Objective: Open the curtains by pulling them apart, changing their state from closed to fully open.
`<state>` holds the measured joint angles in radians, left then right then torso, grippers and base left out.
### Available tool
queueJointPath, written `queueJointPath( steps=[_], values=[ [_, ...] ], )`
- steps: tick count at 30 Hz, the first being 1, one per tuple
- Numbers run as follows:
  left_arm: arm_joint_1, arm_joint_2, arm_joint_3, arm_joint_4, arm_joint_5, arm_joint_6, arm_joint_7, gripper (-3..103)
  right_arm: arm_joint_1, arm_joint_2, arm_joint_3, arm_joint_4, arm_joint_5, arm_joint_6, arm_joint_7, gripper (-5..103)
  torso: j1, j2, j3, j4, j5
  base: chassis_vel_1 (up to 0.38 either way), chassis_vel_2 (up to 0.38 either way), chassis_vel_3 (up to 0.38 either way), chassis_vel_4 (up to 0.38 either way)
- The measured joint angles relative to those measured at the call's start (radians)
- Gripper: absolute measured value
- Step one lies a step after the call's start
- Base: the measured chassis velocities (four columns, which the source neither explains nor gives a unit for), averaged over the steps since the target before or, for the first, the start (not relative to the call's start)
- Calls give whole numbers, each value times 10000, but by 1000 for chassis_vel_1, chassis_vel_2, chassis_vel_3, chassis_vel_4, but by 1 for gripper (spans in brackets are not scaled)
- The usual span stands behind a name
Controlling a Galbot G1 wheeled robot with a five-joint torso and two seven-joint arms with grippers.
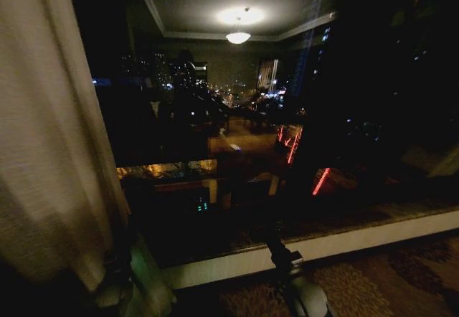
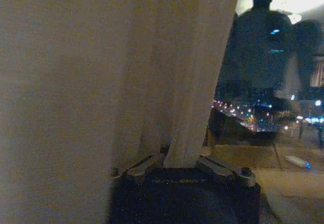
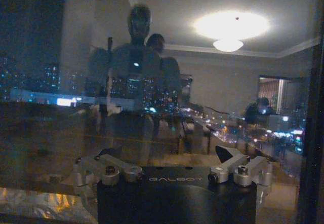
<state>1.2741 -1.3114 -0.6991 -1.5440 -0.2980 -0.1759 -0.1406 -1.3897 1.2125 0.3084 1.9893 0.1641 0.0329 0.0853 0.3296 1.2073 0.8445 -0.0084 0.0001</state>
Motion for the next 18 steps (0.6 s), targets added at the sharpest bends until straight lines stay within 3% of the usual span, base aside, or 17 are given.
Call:
queueJointPath(
  steps=[18],
  values=[
    [353,574,-2168,651,-403,-358,-42,0,0,3,-4,1,0,0,0,100,0,1,-1,3,-3,0,0,0,0]
  ],
)
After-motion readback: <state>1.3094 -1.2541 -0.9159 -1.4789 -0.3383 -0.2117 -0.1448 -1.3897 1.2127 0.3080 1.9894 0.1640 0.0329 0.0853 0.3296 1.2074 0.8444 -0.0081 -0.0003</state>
